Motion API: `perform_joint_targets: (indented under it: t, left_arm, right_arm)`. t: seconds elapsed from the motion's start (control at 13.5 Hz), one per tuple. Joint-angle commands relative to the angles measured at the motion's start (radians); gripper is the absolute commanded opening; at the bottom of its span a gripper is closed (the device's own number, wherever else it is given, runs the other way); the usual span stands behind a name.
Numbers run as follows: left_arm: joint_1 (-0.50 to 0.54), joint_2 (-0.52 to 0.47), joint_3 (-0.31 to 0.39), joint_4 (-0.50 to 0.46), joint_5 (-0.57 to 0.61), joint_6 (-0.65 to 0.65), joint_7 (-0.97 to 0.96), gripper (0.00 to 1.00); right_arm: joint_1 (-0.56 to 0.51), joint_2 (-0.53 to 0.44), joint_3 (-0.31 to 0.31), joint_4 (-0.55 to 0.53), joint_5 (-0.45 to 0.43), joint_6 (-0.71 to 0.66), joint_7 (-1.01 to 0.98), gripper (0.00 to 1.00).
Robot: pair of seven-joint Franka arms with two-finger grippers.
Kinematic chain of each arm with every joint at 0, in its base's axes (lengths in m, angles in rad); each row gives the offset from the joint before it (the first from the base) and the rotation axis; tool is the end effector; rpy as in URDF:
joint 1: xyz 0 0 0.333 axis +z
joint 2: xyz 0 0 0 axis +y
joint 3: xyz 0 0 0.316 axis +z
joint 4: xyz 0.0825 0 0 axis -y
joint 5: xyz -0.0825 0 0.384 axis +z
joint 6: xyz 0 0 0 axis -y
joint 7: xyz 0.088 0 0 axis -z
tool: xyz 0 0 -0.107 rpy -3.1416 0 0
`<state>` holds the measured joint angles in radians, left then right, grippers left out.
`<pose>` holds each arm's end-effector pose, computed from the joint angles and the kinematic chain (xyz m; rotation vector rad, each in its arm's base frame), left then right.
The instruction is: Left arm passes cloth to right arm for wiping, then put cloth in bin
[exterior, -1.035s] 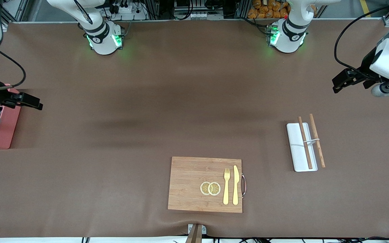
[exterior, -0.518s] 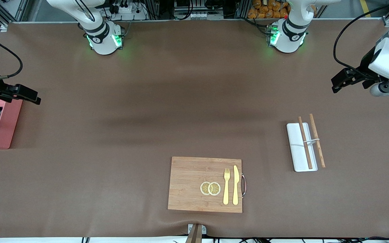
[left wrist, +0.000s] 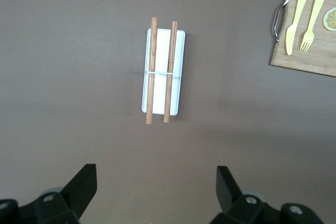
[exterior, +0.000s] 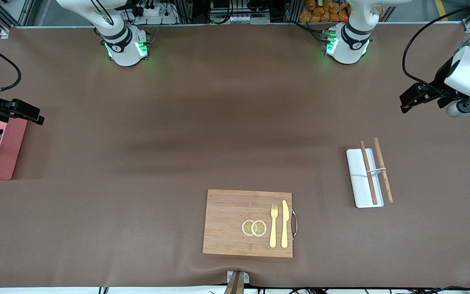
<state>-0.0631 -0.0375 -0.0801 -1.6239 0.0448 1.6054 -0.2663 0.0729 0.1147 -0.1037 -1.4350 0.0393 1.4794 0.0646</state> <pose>0.5408 -0.0741 0.6231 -3.0926 -0.1889 -0.0437 0.5804 -0.0096 0.6155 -3.1101 0.1446 0.1093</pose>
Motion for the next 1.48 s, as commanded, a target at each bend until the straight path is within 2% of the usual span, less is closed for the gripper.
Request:
perform_joint_targets:
  t: [0.0,0.07,0.15,1.4]
  left_arm:
    - [-0.001,0.011,0.000,0.027,0.004,-0.007,0.016,1.00]
    - [-0.003,0.011,0.000,0.027,0.004,-0.007,0.016,1.00]
    - [-0.003,0.011,0.000,0.027,0.004,-0.007,0.016,1.00]
    - [0.002,0.024,0.000,0.038,0.004,-0.008,0.016,1.00]
  right_arm:
    - [-0.004,-0.078,0.002,-0.115,0.008,0.071,0.000,1.00]
    - [-0.004,-0.117,0.002,-0.187,0.007,0.126,-0.002,1.00]
    - [-0.001,-0.125,0.002,-0.208,0.007,0.146,-0.002,1.00]
    - [0.002,-0.118,0.006,-0.179,-0.007,0.140,-0.002,1.00]
